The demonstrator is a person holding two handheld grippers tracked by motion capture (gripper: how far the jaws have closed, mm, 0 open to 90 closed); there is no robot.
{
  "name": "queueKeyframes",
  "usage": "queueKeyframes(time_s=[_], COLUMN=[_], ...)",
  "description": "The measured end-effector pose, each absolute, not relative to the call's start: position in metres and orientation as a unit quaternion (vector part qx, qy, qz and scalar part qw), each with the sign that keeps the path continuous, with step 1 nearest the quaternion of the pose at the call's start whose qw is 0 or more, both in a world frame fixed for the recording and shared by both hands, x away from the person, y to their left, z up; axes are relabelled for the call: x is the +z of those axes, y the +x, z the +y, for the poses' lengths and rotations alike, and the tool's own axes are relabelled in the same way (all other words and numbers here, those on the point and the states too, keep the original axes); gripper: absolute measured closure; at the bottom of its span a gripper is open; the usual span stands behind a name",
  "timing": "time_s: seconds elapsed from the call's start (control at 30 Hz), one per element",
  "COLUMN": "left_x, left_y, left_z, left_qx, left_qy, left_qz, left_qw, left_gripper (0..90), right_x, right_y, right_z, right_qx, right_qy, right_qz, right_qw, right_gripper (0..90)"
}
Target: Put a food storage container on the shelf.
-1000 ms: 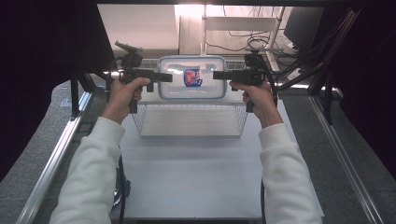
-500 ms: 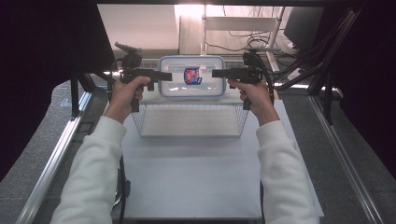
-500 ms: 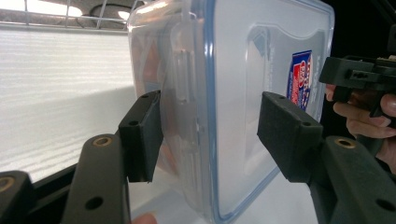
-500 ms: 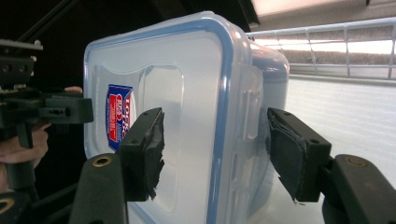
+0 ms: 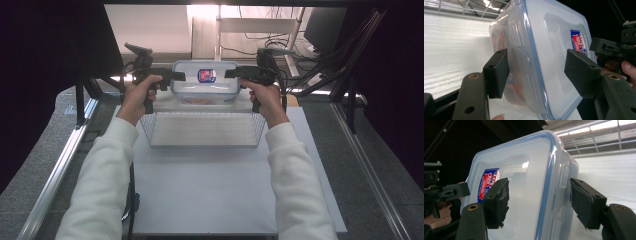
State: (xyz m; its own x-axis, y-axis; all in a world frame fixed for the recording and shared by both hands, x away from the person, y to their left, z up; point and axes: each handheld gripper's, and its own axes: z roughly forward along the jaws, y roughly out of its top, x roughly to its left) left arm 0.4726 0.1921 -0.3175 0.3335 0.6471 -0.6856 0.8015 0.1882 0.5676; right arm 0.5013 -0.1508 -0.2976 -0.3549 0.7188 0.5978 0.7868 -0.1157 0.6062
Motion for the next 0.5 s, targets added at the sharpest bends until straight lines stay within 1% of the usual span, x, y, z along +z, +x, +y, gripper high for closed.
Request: queueKeyframes(time_s=[0.13, 0.23, 0.4, 0.43, 0.5], left_x=[-0.3201, -0.3216, -0.3217, -0.3215, -0.3198], left_y=[0.4766, 0.4779, 0.4765, 0.4754, 0.4704], left_z=[0.1917, 0.1891, 0.1867, 0.1855, 0.1830], left_qx=[-0.073, -0.056, -0.045, -0.039, -0.018], left_qy=[0.626, 0.624, 0.629, 0.631, 0.632], left_qz=[0.580, 0.583, 0.577, 0.578, 0.578], left_qw=[0.517, 0.517, 0.518, 0.516, 0.516], left_gripper=[35.8, 34.9, 32.5, 30.6, 25.3], right_x=[-0.3013, -0.3046, -0.3069, -0.3073, -0.3061], right_y=[0.5035, 0.5053, 0.5061, 0.5053, 0.5019], right_z=[-0.1498, -0.1489, -0.1488, -0.1483, -0.1447], right_qx=[-0.488, -0.485, -0.489, -0.490, -0.488], right_qy=[-0.582, -0.591, -0.594, -0.592, -0.586], right_qz=[-0.649, -0.644, -0.638, -0.639, -0.647], right_qw=[0.035, 0.035, 0.035, 0.033, 0.019], right_gripper=[32.9, 31.8, 31.1, 28.7, 17.8])
